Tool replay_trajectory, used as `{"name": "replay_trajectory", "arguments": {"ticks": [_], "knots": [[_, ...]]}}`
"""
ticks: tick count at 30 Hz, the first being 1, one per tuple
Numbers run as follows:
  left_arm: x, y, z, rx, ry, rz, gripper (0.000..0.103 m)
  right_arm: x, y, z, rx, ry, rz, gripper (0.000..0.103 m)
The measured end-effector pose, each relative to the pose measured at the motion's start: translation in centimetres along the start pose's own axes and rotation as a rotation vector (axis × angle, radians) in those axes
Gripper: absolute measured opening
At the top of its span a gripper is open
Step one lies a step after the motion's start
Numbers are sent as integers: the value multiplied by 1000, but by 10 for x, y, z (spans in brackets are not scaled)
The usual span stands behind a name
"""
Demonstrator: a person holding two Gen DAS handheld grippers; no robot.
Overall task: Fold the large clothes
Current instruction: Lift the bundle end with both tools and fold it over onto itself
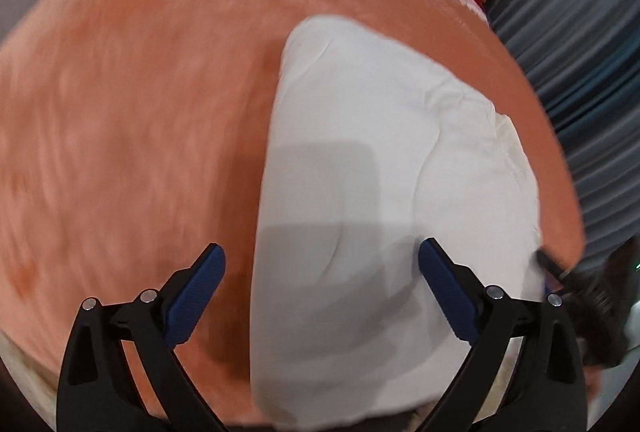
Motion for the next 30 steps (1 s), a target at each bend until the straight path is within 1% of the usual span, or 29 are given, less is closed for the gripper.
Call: {"name": "replay_trajectory", "arguments": {"ticks": [3,5,7,9,11,12,13,14,15,16,17,18,19,20,21,23,24,27,28,30], "knots": [[-17,-6,8,-54,-73,17,95,-29,3,-1,36,28,44,75],[-26,-4,7,-101,-101,37,96,-38,7,0,49,52,44,79],[-31,1,5,-128,-121,47,98,-39,12,1,71,72,43,83],[-35,9,3,-165,-160,59,98,-40,19,0,97,108,51,89],[-34,15,0,-184,-178,57,98,-41,24,-1,114,137,56,90],[-32,16,-2,-180,-172,54,98,-40,27,0,118,143,56,90],[-29,15,-5,-180,-167,49,96,-40,27,-3,120,144,56,89],[-25,12,-10,-178,-149,38,90,-39,27,-2,123,142,57,86],[-22,10,-15,-162,-128,33,87,-37,27,2,126,129,50,71],[-20,6,-19,-155,-113,24,80,-33,25,5,129,107,39,62],[-14,0,-25,-150,-82,5,70,-30,19,10,128,74,20,47],[-9,-8,-31,-148,-48,-15,66,-23,12,18,122,22,-6,38],[-3,-15,-36,-150,-19,-37,60,-16,5,26,116,-27,-32,36],[3,-21,-40,-153,-2,-57,56,-8,-4,38,113,-77,-64,32],[10,-28,-43,-157,11,-78,55,0,-5,47,113,-103,-81,30],[27,-45,-53,-168,38,-135,52,17,-20,73,126,-179,-145,29],[35,-52,-57,-176,49,-161,51,22,-24,78,133,-191,-159,28],[67,-76,-72,-202,94,-262,50,45,-37,111,185,-238,-224,27],[81,-87,-77,-210,120,-307,50,53,-39,121,204,-256,-245,27],[99,-102,-76,-211,163,-365,50,69,-42,138,236,-280,-283,26]]}}
Point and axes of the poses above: each gripper's, at about its wrist camera, not at the fingertips, and y roughly the way its jaws point, z to its left, x to its top, the point moved 9 cm from there along y, roughly the way its jaws point, and after that the axes turned 15 degrees about -z, right-handed, at the moved point
